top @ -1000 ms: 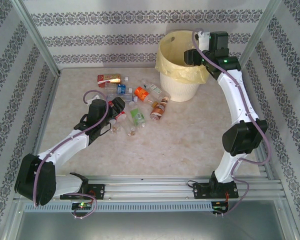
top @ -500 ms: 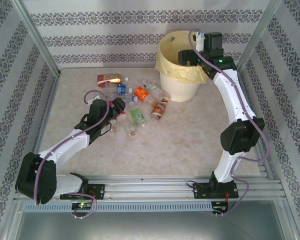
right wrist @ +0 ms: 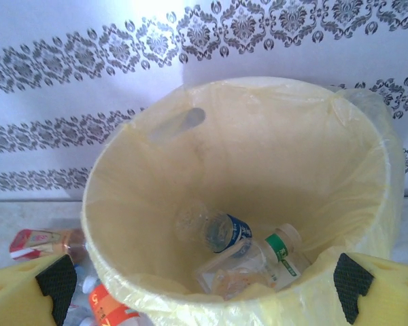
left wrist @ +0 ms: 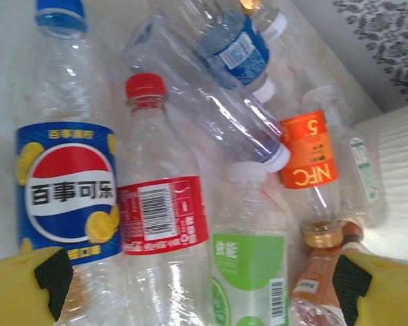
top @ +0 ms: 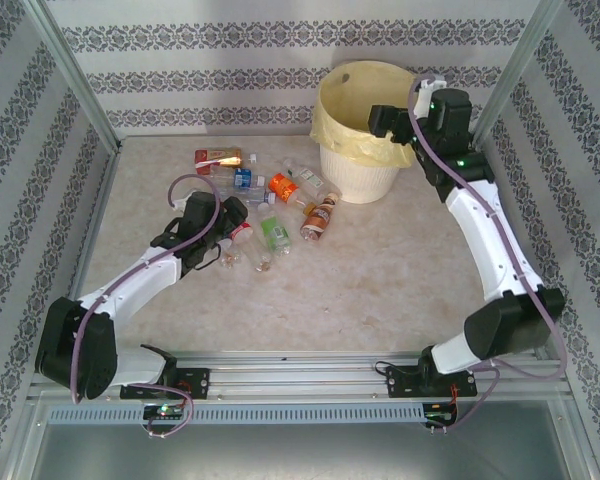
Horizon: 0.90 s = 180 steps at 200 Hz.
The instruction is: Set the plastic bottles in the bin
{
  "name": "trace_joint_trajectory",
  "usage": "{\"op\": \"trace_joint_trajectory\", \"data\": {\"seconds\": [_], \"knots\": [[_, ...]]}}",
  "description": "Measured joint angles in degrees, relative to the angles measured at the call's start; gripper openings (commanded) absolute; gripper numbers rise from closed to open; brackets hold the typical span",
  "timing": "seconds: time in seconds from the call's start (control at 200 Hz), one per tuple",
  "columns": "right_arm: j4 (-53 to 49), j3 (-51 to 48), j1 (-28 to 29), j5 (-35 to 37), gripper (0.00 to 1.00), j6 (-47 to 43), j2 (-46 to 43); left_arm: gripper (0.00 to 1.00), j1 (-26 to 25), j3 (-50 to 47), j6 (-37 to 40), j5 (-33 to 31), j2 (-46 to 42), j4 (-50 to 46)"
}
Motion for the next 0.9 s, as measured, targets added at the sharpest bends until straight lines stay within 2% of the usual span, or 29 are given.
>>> {"op": "trace_joint_trajectory", "data": {"seconds": [0.32,0.53,0.899], "knots": [[10.9,-17.4,1.3,-5.9,0.98,3.0,-11.8,0.99,0.0,2.2,-0.9,-4.6,0.4,-9.4],[14.2,-26.8,4.1,-5.8,0.98,3.4,-17.9,0.99,0.0,3.9,-1.3,-4.9,2.9,-12.4],[15.0,-30.4,4.4,-2.5,0.98,4.4,-18.7,0.97,0.4,4.0,-1.2,-3.6,10.8,-15.9]]}}
